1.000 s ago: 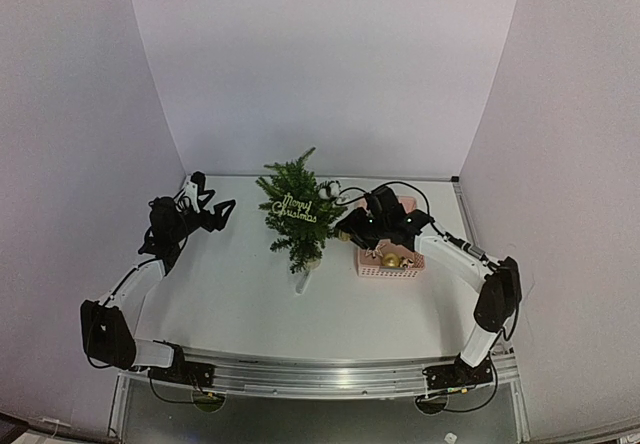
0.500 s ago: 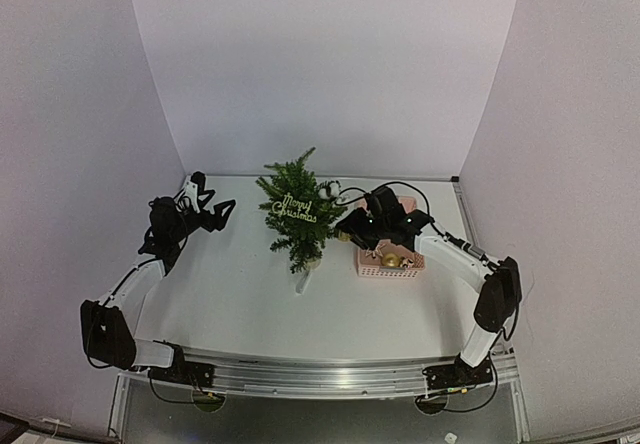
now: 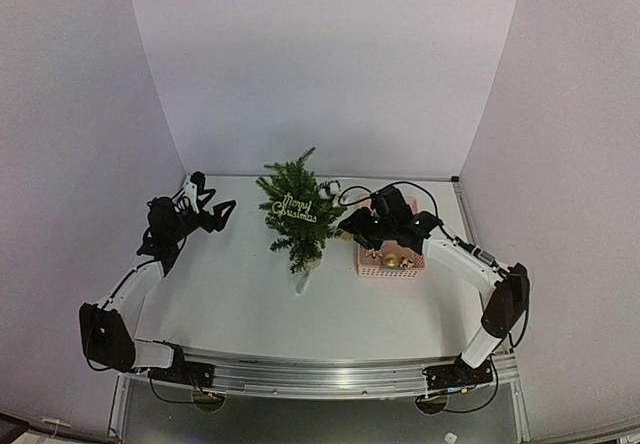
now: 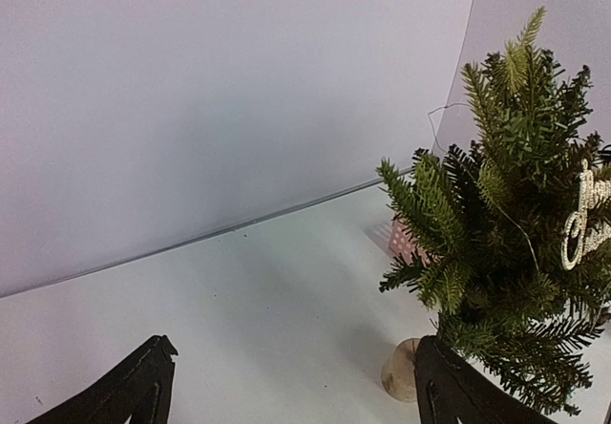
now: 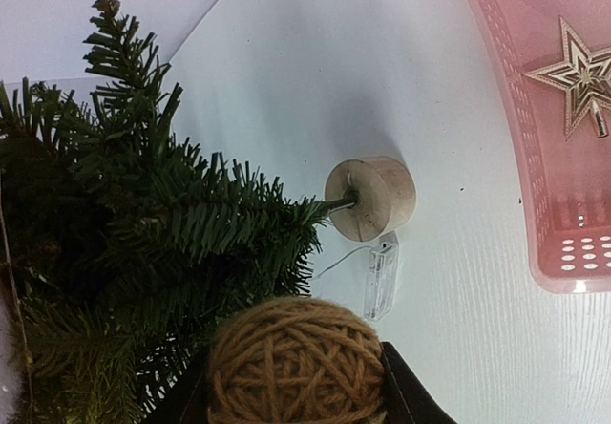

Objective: Decorate the small christmas tree

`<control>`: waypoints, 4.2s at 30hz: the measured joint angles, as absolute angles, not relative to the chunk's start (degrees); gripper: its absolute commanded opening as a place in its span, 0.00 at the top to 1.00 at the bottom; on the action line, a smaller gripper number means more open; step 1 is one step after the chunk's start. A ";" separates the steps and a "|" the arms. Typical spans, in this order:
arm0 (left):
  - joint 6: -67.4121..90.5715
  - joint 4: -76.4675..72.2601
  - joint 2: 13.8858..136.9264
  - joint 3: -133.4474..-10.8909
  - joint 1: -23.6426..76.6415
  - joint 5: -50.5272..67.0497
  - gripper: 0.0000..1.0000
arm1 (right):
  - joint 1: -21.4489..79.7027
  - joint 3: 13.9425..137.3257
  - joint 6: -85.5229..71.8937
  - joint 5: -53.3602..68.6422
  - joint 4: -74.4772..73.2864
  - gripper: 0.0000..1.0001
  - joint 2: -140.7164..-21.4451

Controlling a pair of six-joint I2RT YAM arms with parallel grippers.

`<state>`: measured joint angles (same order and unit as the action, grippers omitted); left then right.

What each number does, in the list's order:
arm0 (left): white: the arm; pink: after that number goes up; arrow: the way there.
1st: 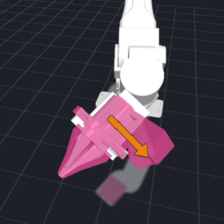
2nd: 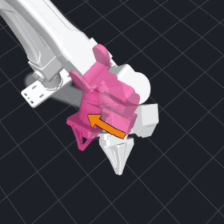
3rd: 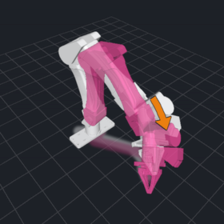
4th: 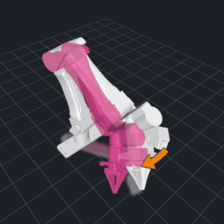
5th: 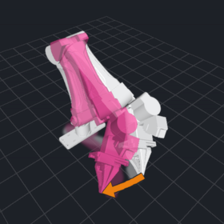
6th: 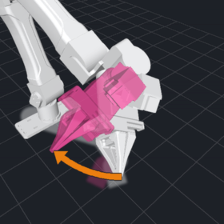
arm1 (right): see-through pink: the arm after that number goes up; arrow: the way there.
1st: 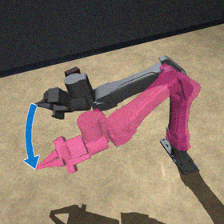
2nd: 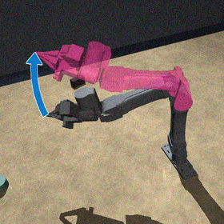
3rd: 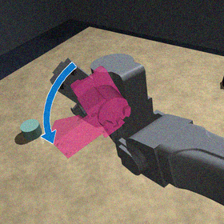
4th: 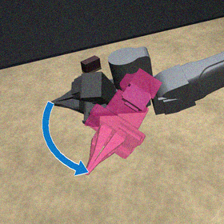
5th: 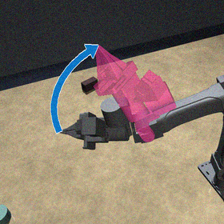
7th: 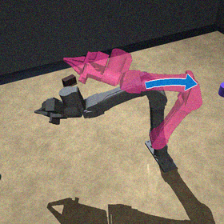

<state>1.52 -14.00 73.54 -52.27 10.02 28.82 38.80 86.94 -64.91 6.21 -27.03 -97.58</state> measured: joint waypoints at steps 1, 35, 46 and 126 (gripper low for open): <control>1.52 -14.00 73.43 -52.27 10.02 29.04 0.13 | 38.90 86.94 -64.80 6.16 -27.04 1.00 -97.58; 1.50 -13.96 72.62 -52.51 10.02 31.40 0.13 | 39.20 88.60 -64.14 2.50 -27.03 1.00 -99.95; 1.50 -13.94 72.60 -52.51 10.02 31.40 0.13 | 39.30 88.62 -64.66 2.15 -27.03 1.00 -100.46; 1.21 -13.93 72.31 -52.51 10.01 31.35 0.13 | 41.19 88.49 -66.99 0.54 -27.03 0.54 -100.51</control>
